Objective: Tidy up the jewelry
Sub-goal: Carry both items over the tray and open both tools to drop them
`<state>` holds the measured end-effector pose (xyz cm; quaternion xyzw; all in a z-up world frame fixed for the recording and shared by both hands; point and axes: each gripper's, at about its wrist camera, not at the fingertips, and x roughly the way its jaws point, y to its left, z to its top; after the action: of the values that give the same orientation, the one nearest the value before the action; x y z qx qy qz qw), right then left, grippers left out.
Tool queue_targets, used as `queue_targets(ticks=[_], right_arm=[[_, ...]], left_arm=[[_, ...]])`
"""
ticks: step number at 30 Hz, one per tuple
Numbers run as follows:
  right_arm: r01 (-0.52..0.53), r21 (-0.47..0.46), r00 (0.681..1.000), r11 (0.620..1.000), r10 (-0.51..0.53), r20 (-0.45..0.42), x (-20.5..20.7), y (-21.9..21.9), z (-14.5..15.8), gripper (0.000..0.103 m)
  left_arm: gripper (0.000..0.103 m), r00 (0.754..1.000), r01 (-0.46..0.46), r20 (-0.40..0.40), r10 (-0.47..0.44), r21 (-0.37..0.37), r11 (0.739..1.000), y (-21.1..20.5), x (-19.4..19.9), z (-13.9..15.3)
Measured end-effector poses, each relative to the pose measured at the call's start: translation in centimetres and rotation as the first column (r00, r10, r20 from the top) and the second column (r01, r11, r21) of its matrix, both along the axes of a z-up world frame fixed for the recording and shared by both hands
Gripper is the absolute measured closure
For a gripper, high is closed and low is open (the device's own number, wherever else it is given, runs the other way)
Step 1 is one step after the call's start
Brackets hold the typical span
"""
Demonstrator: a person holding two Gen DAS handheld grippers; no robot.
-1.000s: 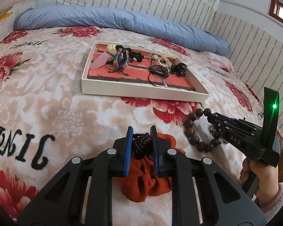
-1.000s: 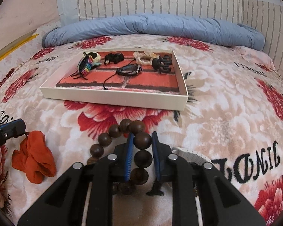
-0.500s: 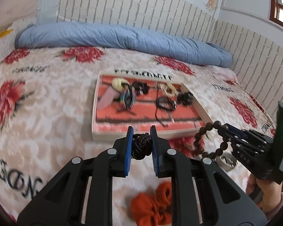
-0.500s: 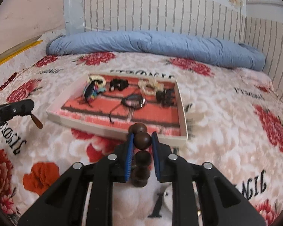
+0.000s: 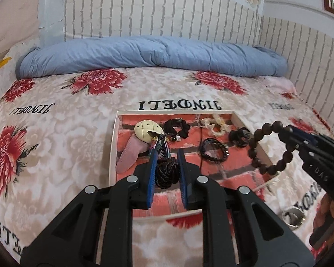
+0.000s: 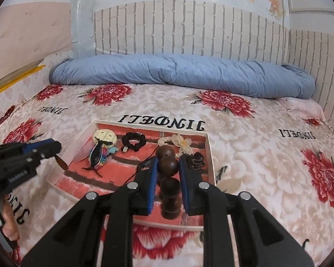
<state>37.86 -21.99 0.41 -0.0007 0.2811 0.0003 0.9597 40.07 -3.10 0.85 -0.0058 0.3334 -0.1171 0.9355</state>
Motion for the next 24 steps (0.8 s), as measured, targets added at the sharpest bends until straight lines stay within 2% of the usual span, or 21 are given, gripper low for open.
queue_targets(ticks=[8, 11, 17, 24], right_arm=[[0.045, 0.016, 0.997, 0.999, -0.044, -0.059, 3.0, -1.5, -4.4, 0.083], [0.071, -0.001, 0.995, 0.997, -0.071, -0.069, 3.7, -2.0, -5.7, 0.083], [0.113, 0.018, 0.988, 0.993, -0.111, -0.104, 5.2, -3.0, -8.0, 0.083], [0.096, -0.035, 0.982, 0.995, -0.1, -0.158, 7.0, -1.6, -9.8, 0.083]], left_arm=[[0.086, 0.996, -0.036, -0.075, 0.04, 0.057, 0.998, -0.9, 4.3, -4.8], [0.086, 0.995, -0.065, -0.067, 0.072, 0.1, 0.993, -0.9, 5.4, -6.1], [0.086, 0.993, -0.088, -0.073, 0.097, 0.127, 0.988, -0.5, 7.1, -7.6], [0.086, 0.993, -0.103, -0.038, 0.111, 0.183, 0.978, -1.3, 7.6, -8.0]])
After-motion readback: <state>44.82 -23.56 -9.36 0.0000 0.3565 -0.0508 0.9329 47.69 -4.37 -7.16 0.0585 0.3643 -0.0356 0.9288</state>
